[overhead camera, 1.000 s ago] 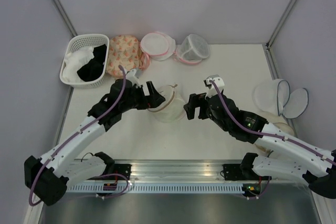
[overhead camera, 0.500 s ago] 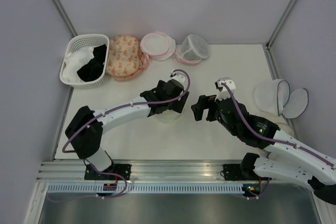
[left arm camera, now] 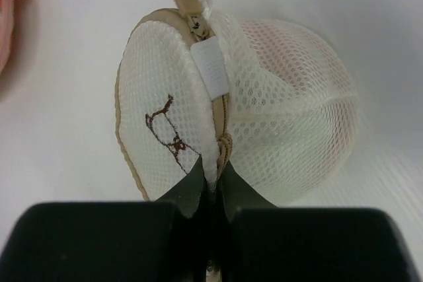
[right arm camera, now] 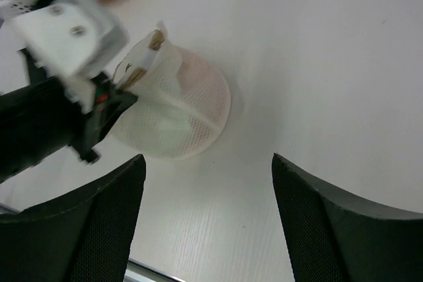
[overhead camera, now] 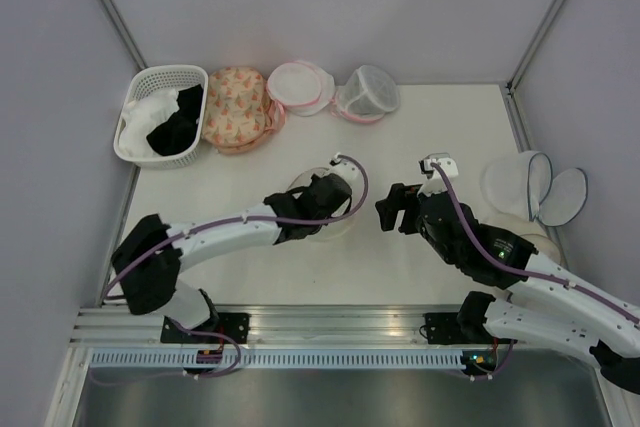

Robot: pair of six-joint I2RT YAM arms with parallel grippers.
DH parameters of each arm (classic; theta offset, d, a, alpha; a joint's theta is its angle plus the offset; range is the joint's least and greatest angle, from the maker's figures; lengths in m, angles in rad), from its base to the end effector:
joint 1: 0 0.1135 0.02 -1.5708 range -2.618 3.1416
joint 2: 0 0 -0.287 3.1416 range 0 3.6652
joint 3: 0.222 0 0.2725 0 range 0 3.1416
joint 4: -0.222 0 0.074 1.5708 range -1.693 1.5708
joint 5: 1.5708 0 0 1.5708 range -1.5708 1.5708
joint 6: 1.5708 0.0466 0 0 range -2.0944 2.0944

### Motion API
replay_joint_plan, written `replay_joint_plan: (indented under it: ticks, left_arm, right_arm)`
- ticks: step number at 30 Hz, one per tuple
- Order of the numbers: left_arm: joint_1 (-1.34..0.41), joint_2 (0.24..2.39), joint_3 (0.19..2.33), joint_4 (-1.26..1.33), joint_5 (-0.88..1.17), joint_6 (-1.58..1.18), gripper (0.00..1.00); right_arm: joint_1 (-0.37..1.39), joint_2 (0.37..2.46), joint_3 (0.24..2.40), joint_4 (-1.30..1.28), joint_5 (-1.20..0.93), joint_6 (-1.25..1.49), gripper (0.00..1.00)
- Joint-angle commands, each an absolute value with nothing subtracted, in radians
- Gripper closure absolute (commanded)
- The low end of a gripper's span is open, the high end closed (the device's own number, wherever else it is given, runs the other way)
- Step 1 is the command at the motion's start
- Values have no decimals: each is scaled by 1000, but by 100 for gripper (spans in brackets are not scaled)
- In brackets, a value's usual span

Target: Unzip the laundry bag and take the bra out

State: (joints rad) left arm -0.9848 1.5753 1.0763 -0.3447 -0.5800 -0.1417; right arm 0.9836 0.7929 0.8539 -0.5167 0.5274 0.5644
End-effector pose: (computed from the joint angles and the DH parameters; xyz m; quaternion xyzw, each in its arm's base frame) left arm 0.2195 -0.2846 0.2416 0.2737 0.8588 0.0440 0.4308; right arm 0.1208 0.1392 0.3438 -0.0356 0.8300 0.1989 0.5199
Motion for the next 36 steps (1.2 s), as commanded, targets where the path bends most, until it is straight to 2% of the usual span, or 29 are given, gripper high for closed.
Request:
replay_joint_plan:
  ticks: [1, 2, 4, 5, 8, 10, 15, 16, 20, 28, 35, 36]
  left_arm:
    - [-1040, 1324, 959, -197, -387, -74, 98]
    - [-1046, 1272, 925, -181, -257, -78, 98]
    - [-1046, 1081, 813, -120, -142, -97, 98]
    - [-1046, 1007, 778, -101, -102, -103, 98]
    - [-1046, 784, 695, -116, 30, -101, 98]
    - [-1046, 691, 684, -181, 80, -86, 98]
    - [-1048, 658, 698, -262, 215, -86, 98]
    - [-1046, 663, 696, -261, 230, -87, 98]
    - [-1046, 664, 706, -250, 284, -86, 98]
    - [-1046, 646, 742, -250, 374, -83, 98]
    - [-1046, 686, 758, -264, 541, -95, 98]
    - [-1046, 686, 762, -264, 548, -94, 98]
  right_arm:
    - [980, 796, 867, -569, 650, 632, 19]
    - [980, 805, 870, -589, 666, 652, 18]
    - [980, 807, 870, -607, 695, 701, 6]
    - [979, 798, 865, -612, 699, 709, 2]
    - [976, 738, 832, -562, 672, 726, 2]
    - [973, 697, 805, -500, 568, 718, 2]
    - [957, 644, 718, -234, 199, 707, 2]
    - [957, 659, 701, -175, 70, 681, 2]
    - [956, 681, 672, -124, -95, 618, 2]
    - [956, 698, 672, -149, -198, 506, 2]
    - [956, 730, 647, -126, -282, 413, 2]
    - [956, 739, 644, -114, -305, 410, 4]
